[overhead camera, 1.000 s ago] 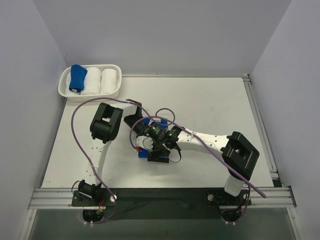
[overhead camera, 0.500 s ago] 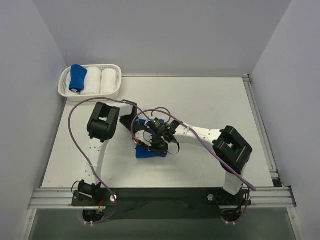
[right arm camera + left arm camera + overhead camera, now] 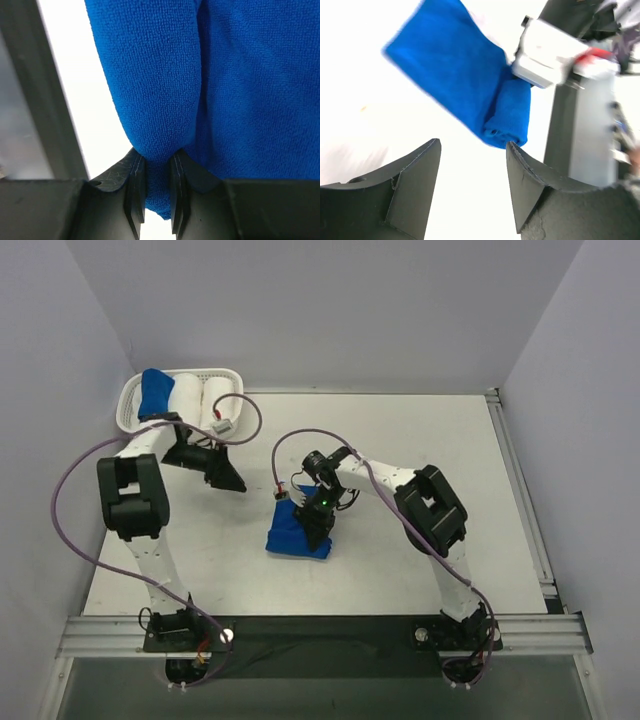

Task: Roll the towels
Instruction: Roll the towel

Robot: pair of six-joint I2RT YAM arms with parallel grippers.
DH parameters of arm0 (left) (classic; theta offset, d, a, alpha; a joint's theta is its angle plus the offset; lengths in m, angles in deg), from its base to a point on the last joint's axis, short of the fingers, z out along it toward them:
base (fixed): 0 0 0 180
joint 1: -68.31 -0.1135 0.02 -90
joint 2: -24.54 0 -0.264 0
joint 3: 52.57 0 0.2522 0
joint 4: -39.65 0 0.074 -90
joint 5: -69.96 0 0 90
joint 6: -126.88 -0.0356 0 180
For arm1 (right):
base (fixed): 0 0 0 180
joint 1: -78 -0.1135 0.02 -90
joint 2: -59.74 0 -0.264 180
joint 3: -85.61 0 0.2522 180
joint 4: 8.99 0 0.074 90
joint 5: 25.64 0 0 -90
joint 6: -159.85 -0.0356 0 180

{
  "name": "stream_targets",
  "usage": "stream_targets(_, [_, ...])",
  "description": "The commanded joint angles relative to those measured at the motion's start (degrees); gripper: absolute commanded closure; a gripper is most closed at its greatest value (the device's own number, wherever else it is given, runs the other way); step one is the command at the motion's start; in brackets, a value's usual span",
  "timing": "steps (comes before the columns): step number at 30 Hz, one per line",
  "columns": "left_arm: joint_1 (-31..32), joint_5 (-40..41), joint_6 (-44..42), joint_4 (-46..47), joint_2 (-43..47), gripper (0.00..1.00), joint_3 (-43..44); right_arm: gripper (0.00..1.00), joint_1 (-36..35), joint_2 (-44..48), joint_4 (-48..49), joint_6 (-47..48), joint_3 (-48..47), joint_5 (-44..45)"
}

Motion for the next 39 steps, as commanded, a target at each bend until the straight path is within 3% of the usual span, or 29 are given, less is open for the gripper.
stream_targets(1, [-5.9,-1.9,-4.5,-6.3,8.3,0.35,-3.2,1.00,-0.4,-7.1,-13.2,-1.0,-2.1,-4.0])
stream_targets(5, [-11.6,-0.9,-4.6,-0.8,19.4,0.34,-10.3,1.00,0.7,-12.3,-20.8,0.1,-7.8,-7.4])
stream_targets(9, [-11.4,1.0,-3.5,7.3,30.8,0.30,-18.4,1.00,1.8,-17.6,-25.1,0.9,-11.5,-10.7])
stream_targets(11, [-8.2,4.2,-1.5,16.9,39.4,0.28,-25.9,1.00,2.0,-19.3,-28.3,1.7,-14.3,-11.5])
stream_targets(13, [-3.5,10.9,0.7,26.0,48.1,0.26,-33.9,1.00,2.3,-22.1,-31.4,2.6,-17.0,-12.8])
stream_targets(15, [7.5,17.0,2.8,32.5,53.6,0.24,-39.5,1.00,2.8,-24.2,-32.6,2.7,-18.2,-13.4])
stream_targets(16, [11.1,23.8,3.7,39.0,58.1,0.23,-41.9,1.00,2.9,-24.7,-33.4,2.7,-19.2,-14.1])
stream_targets(17, [19.3,26.9,4.2,42.1,59.9,0.20,-46.5,1.00,3.1,-25.6,-33.6,2.7,-19.5,-14.2])
stream_targets(19, [27.0,35.1,5.3,48.6,62.3,0.17,-49.7,1.00,3.4,-26.4,-33.9,2.3,-20.1,-14.1])
stream_targets(21, [37.1,41.7,5.8,52.4,61.6,0.16,-51.1,1.00,3.4,-27.4,-34.3,2.0,-21.0,-14.0])
stream_targets(24, [45.4,47.6,6.9,56.3,56.9,0.16,-50.4,1.00,3.5,-28.6,-35.1,2.0,-22.0,-14.1])
stream_targets(27, [49.6,51.1,7.8,60.5,53.0,0.15,-49.9,1.00,3.6,-28.8,-35.2,1.7,-22.4,-13.8])
stream_targets(33, [54.0,52.3,6.4,60.6,45.2,0.15,-47.4,1.00,4.0,-29.1,-35.4,1.1,-23.1,-14.2])
stream_targets(37, [54.0,53.9,7.3,60.0,39.7,0.24,-47.2,1.00,4.5,-28.8,-35.3,0.8,-23.2,-14.1])
stream_targets(39, [53.9,54.0,8.7,57.7,38.7,0.37,-47.2,0.97,4.8,-28.8,-35.1,0.5,-23.2,-14.1])
